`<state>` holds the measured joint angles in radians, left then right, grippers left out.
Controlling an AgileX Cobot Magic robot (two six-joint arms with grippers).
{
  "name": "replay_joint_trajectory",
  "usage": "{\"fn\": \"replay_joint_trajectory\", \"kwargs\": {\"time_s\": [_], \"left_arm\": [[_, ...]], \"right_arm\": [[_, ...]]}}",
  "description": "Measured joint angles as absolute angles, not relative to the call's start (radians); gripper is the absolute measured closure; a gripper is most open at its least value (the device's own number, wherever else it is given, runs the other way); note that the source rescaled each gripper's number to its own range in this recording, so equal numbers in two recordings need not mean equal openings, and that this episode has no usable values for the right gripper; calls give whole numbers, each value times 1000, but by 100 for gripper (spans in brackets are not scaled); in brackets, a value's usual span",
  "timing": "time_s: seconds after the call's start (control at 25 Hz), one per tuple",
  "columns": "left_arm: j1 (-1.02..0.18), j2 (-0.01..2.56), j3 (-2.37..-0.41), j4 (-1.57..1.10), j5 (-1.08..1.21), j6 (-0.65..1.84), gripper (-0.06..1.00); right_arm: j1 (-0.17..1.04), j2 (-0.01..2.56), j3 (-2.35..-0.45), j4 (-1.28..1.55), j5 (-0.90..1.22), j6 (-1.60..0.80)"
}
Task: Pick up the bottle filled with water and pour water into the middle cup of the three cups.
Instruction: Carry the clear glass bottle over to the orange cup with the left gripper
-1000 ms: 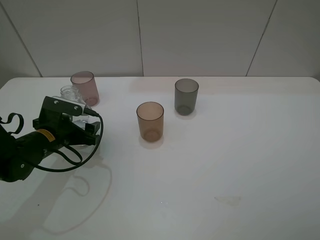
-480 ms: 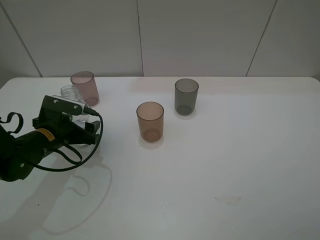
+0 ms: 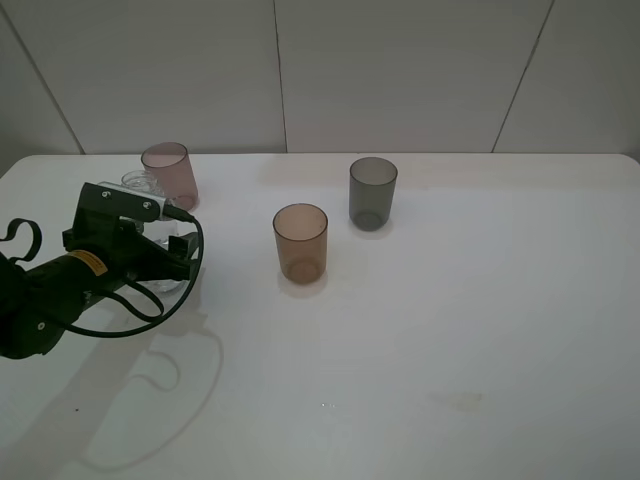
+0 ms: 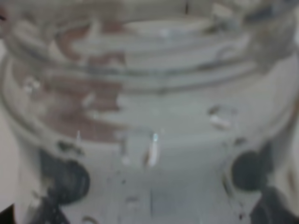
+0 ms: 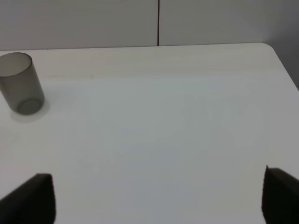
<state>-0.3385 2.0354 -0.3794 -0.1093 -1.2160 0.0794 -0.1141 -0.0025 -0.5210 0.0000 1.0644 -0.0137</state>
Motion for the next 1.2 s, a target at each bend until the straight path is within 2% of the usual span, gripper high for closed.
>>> {"fn": "replay_joint_trajectory", "kwargs": {"time_s": [0.56,0.64,0.68,0.72,0.76,0.8,1.2], "left_arm": [[-339,2035,-394,-113,-1216,79,-6],[-339,2035,-394,-123,-1216,79,5],[-339,2035,-394,-132,-1216,79,20],[-339,2035,-394,-139,-1216,79,45],[-339,2035,-394,-142,-1216,79,75],[-339,2035,-394,-145,-1216,79,94],[-339,2035,-388,-148,-1221,79,92]], "right_arm": [[-114,-2,-521,0,1064,-14],[-114,-2,-521,0,1064,-14],[-114,-2,-521,0,1064,-14],[-114,-2,-521,0,1064,-14],[-114,-2,-521,0,1064,-14],[-114,-2,-521,0,1064,-14],[-114,-2,-521,0,1064,-14]]}}
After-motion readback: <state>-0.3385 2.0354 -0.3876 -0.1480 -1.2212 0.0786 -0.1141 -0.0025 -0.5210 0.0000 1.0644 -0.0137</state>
